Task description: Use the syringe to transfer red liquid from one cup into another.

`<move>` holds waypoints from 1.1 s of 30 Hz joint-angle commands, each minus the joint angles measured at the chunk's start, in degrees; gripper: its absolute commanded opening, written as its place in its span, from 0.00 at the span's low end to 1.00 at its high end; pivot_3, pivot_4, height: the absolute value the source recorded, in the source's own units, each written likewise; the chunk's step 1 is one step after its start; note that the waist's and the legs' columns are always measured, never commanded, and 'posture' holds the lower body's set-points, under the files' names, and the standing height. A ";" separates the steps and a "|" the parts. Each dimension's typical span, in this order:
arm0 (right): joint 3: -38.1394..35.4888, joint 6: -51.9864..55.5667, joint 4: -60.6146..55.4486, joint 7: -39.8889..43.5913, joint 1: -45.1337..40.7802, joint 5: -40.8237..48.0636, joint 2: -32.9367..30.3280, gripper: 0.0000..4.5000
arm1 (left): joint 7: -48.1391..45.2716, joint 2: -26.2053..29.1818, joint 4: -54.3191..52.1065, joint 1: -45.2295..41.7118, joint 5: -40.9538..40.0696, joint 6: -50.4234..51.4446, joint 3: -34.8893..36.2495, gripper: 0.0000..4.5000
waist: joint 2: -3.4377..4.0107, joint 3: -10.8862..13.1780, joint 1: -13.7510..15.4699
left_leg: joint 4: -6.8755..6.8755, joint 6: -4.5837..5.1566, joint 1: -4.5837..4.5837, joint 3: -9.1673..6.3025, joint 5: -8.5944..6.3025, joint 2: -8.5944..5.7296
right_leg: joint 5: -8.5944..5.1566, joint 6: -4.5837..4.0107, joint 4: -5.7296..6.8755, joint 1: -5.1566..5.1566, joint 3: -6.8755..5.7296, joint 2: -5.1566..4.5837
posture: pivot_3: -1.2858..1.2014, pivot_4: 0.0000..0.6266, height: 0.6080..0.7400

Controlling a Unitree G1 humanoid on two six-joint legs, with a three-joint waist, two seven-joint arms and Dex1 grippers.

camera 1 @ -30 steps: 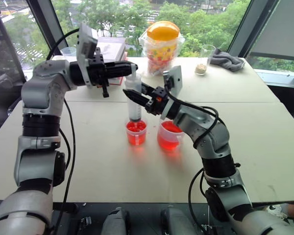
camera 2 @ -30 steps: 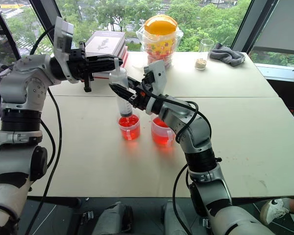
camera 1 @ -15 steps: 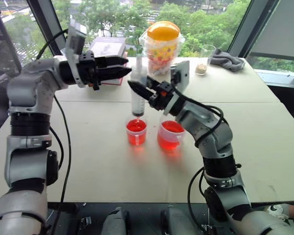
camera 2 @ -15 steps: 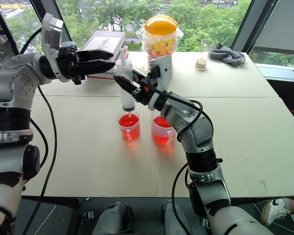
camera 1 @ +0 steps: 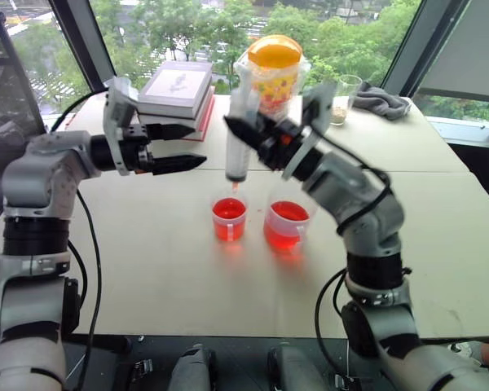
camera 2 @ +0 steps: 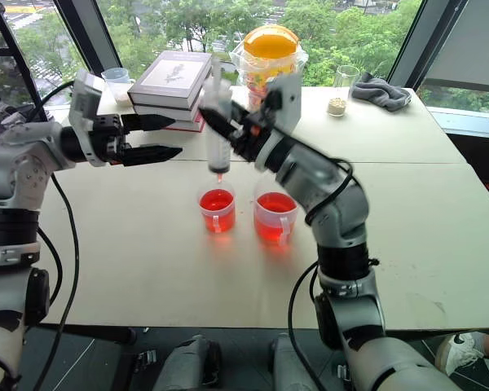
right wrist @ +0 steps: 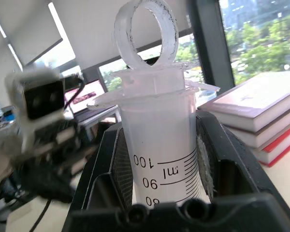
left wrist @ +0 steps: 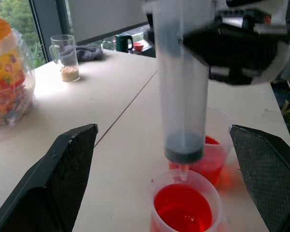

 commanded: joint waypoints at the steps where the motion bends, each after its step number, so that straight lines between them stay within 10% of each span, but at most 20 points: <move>1: -13.58 13.52 2.15 -10.19 -9.14 8.40 -6.37 0.31 | 0.73 -0.30 -4.16 1.69 -1.91 0.86 0.46 1.00 | 0.00 0.00 0.08 | 0.00 0.00 -0.02 0.01 0.00 -0.01 | 0.00 0.00 0.01 -0.03 0.00 -0.03 | 0.52 0.24 1.00; 11: -9.72 46.34 24.24 -10.66 -13.67 3.41 -33.64 0.31 | 2.41 -1.86 -9.67 9.05 -3.00 0.23 -0.29 1.00 | 0.01 0.00 -0.80 | -0.32 0.05 -0.03 0.11 -0.03 -0.01 | -0.10 -0.19 -0.21 -0.17 0.07 -0.06 | 0.52 0.24 1.00; 23: 8.18 38.24 36.46 4.34 -0.65 -5.10 -36.68 0.31 | 4.89 -2.45 -16.37 12.75 -4.76 2.76 -1.60 1.00 | 0.02 0.00 -1.78 | -0.24 0.08 -0.08 0.07 -0.04 -0.04 | 0.00 0.02 -0.19 -0.17 0.13 0.02 | 0.52 0.24 1.00; 29: 7.30 37.43 35.13 8.11 0.07 -6.63 -36.28 0.97 | 6.85 -2.13 -19.72 14.82 -6.32 5.24 -1.43 1.00 | 0.01 0.00 -1.69 | -0.22 0.07 -0.08 0.06 -0.04 -0.03 | 0.00 0.02 -0.20 -0.16 0.12 0.03 | 0.52 0.24 1.00; 33: 4.51 40.84 25.13 9.19 2.26 -5.25 -38.70 0.99 | 7.63 -1.89 -21.16 15.77 -7.05 6.22 -1.34 1.00 | 0.01 0.00 -1.58 | -0.23 0.07 -0.08 0.05 -0.04 -0.03 | 0.00 0.02 -0.20 -0.16 0.12 0.03 | 0.52 0.24 1.00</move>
